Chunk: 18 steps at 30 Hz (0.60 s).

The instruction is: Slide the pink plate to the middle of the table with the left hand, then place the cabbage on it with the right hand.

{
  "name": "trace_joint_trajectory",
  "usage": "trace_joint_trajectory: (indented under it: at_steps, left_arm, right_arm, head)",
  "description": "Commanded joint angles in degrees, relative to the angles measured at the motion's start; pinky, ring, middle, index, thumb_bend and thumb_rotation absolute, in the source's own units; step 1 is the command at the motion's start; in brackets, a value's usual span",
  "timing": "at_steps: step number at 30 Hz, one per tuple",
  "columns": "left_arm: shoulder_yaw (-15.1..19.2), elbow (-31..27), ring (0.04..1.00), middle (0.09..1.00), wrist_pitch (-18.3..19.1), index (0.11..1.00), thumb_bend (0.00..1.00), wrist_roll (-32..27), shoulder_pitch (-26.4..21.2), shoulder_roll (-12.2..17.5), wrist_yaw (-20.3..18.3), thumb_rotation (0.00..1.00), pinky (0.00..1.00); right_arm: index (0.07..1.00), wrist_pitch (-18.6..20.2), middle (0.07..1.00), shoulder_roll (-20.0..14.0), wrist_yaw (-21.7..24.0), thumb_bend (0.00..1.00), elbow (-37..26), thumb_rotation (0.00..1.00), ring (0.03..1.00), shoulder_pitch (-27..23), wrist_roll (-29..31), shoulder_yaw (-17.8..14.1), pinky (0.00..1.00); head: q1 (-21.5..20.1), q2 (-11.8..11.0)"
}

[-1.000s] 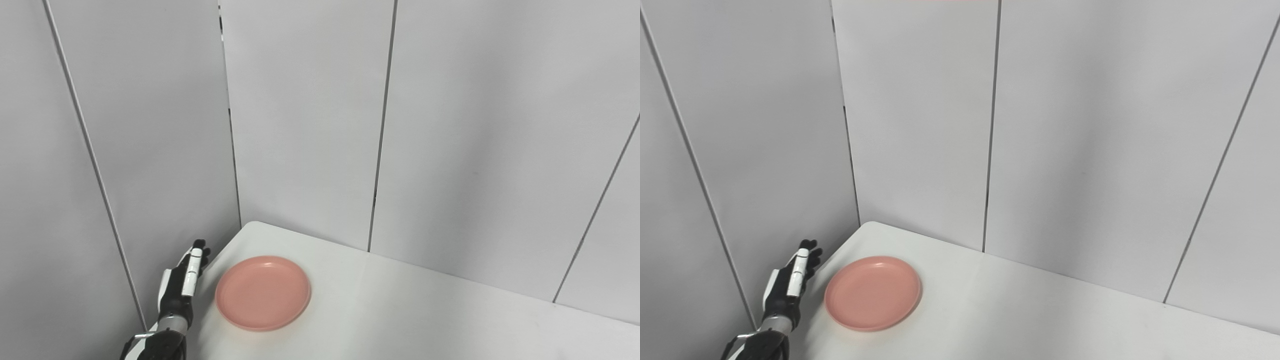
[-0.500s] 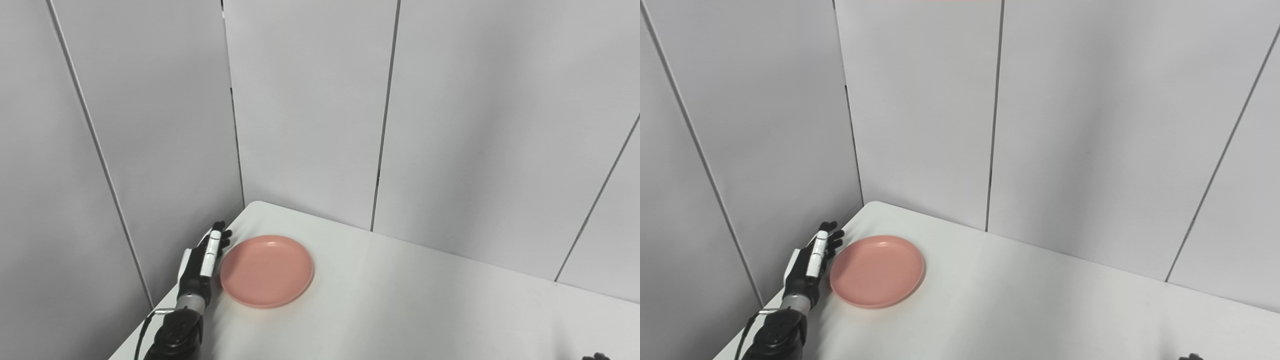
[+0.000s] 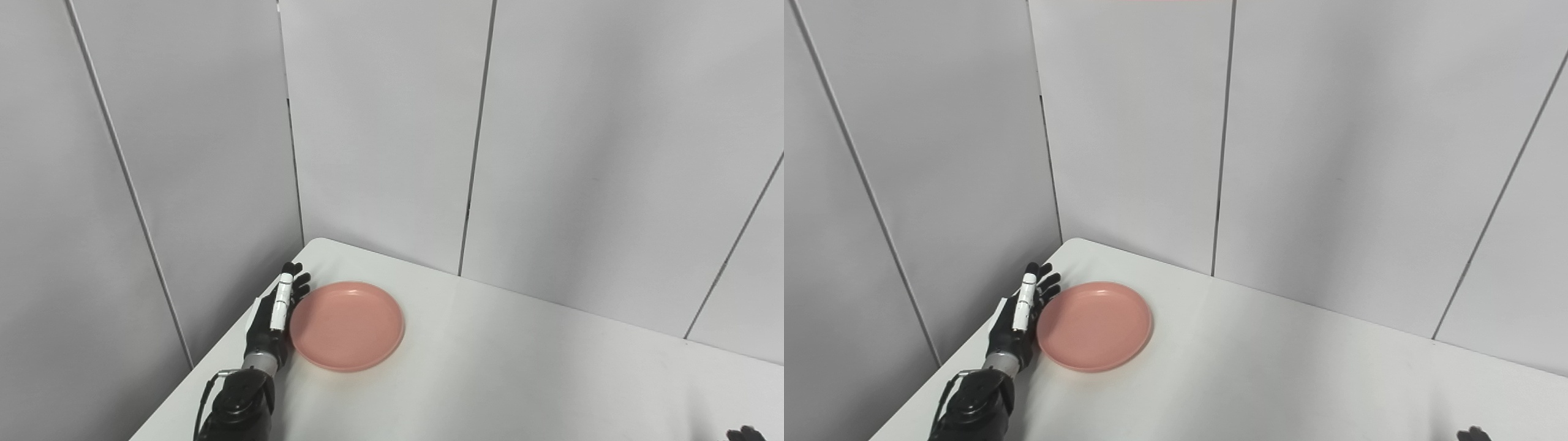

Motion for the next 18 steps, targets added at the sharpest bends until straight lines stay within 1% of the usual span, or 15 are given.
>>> trace_joint_trajectory:
  at_steps: [1, 4, 5, 6, 8, 10, 12, 16, 17, 18]
  left_arm:
    - [-1.78, -1.82, 0.907, 0.889, 0.27, 0.876, 0.76, 0.17, -1.67, -1.18, -1.7, 1.0, 0.9]
    - [-3.11, -2.6, 0.902, 0.882, -0.54, 0.875, 0.76, 2.28, -1.65, -1.96, -0.49, 1.0, 0.92]
    - [-3.64, -3.12, 0.901, 0.881, 0.03, 0.874, 0.76, 2.76, -1.68, -2.27, -0.17, 1.0, 0.93]
    - [-4.07, -3.62, 0.903, 0.883, 0.61, 0.877, 0.76, 3.19, -1.71, -2.51, -0.02, 1.0, 0.92]
    - [-4.93, -4.44, 0.909, 0.889, 1.36, 0.884, 0.77, 3.7, -1.64, -2.73, -0.41, 1.0, 0.93]
    - [-5.63, -4.86, 0.917, 0.898, 2.02, 0.892, 0.77, 3.93, -1.61, -2.98, -0.9, 1.0, 0.94]
    - [-6.15, -5.52, 0.921, 0.902, 2.62, 0.896, 0.76, 3.83, -1.55, -3.27, -0.91, 1.0, 0.94]
    - [-7.72, -8.24, 0.927, 0.91, 4.93, 0.905, 0.74, 3.53, -1.23, -4.4, -1.69, 1.0, 0.94]
    - [-8.02, -8.54, 0.93, 0.914, 5.28, 0.909, 0.74, 3.65, -1.16, -4.54, -1.96, 1.0, 0.94]
    - [-8.29, -8.82, 0.932, 0.917, 5.65, 0.913, 0.74, 3.48, -1.06, -4.78, -2.39, 1.0, 0.94]
  right_arm:
    - [1.0, -0.74, 1.0, -0.25, -0.44, 0.68, -2.67, 0.77, 1.0, -0.4, -0.16, -0.29, 1.0]
    - [1.0, -1.05, 1.0, -0.18, -0.57, 0.69, -2.71, 0.75, 1.0, -0.44, 0.67, -0.47, 1.0]
    - [1.0, -0.97, 1.0, -0.28, -0.83, 0.69, -2.84, 0.75, 1.0, -0.53, 0.31, -0.55, 1.0]
    - [1.0, -0.75, 1.0, -0.39, -1.07, 0.7, -3.06, 0.77, 1.0, -0.58, 0.0, -0.6, 1.0]
    - [1.0, -0.54, 1.0, -0.58, -1.33, 0.7, -3.58, 0.78, 1.0, -0.59, -0.36, -0.65, 1.0]
    - [1.0, -1.18, 1.0, -0.72, -1.17, 0.66, -3.56, 0.78, 1.0, -0.62, -0.36, -0.62, 1.0]
    - [1.0, -1.12, 1.0, -0.78, -1.17, 0.64, -3.77, 0.78, 1.0, -0.63, -0.37, -0.6, 1.0]
    - [1.0, -0.34, 1.0, -0.53, -2.05, 0.67, -4.16, 0.78, 1.0, -1.06, -1.15, -0.56, 1.0]
    - [1.0, -0.41, 1.0, -0.43, -2.41, 0.68, -4.14, 0.8, 1.0, -1.2, -1.73, -0.52, 1.0]
    - [1.0, -0.57, 0.999, -0.36, -2.47, 0.69, -3.97, 0.81, 1.0, -1.43, -1.93, -0.4, 1.0]
  head:
    - [-0.36, 0.41]
    - [-0.43, 0.69]
    - [-0.63, 1.65]
    - [-0.89, 2.23]
    - [-2.62, 3.53]
    - [-3.36, 3.91]
    - [-4.33, 4.49]
    - [-6.55, 5.26]
    - [-6.55, 5.26]
    - [-7.85, 5.4]
